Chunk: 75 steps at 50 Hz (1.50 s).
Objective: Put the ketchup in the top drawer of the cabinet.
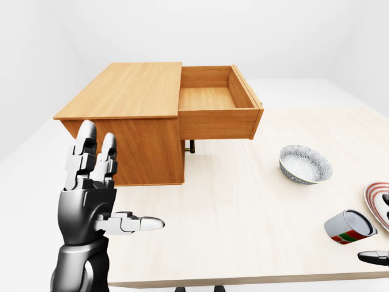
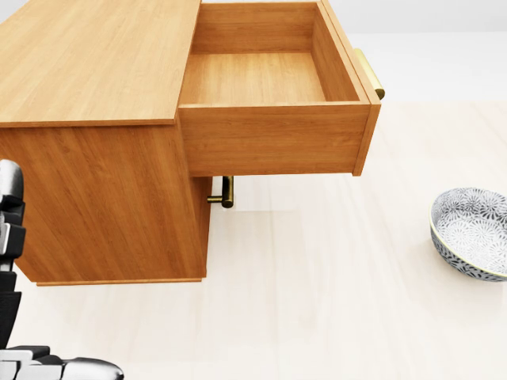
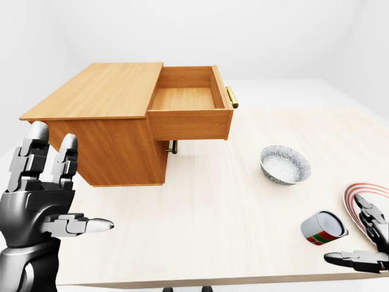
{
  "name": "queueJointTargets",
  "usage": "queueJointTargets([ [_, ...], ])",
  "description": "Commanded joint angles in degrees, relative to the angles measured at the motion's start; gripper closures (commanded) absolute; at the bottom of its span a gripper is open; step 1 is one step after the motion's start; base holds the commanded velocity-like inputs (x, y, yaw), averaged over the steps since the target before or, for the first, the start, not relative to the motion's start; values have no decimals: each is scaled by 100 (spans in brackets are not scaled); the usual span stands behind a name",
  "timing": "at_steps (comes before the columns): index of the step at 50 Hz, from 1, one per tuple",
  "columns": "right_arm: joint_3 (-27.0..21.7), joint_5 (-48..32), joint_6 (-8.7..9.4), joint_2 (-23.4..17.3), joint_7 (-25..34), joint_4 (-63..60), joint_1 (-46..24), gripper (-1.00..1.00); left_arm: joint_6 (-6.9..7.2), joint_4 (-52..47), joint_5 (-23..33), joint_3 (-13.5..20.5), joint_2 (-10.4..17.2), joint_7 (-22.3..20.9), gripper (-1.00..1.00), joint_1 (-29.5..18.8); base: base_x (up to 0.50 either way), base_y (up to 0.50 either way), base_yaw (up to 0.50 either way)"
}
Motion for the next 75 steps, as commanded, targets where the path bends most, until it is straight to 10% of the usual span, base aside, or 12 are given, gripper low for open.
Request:
queueJointTargets([
  [1,129,125,0,-187,0,492,-45,-94,0,42,33,-41,1,8,-100,15,0,0,0],
  [75,783,235,0,-561,0,1619,-273,-94,0,148,119,-148,11,43,-100,42,0,0,0],
])
